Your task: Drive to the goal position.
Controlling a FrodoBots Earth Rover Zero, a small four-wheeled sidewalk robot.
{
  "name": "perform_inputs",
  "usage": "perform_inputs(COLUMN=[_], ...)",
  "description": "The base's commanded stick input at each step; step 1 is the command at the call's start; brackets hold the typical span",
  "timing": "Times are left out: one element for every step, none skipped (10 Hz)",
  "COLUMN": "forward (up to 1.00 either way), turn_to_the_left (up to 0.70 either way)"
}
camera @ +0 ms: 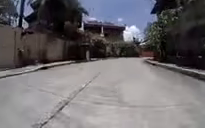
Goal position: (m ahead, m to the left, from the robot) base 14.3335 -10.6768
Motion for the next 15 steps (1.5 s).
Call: perform_inputs(forward=[1.00, 1.00, 1.00, 1.00, 1.00, 1.00, 1.00, 1.00, 1.00, 1.00, 1.00, 1.00, 1.00, 1.00, 1.00], turn_to_the_left=[-0.26, -0.26, -0.26, -0.26, -0.26, -0.13, 0.14, 0.14, 0.14, 0.14, 0.14, 0.14, -0.03, -0.24, -0.26])
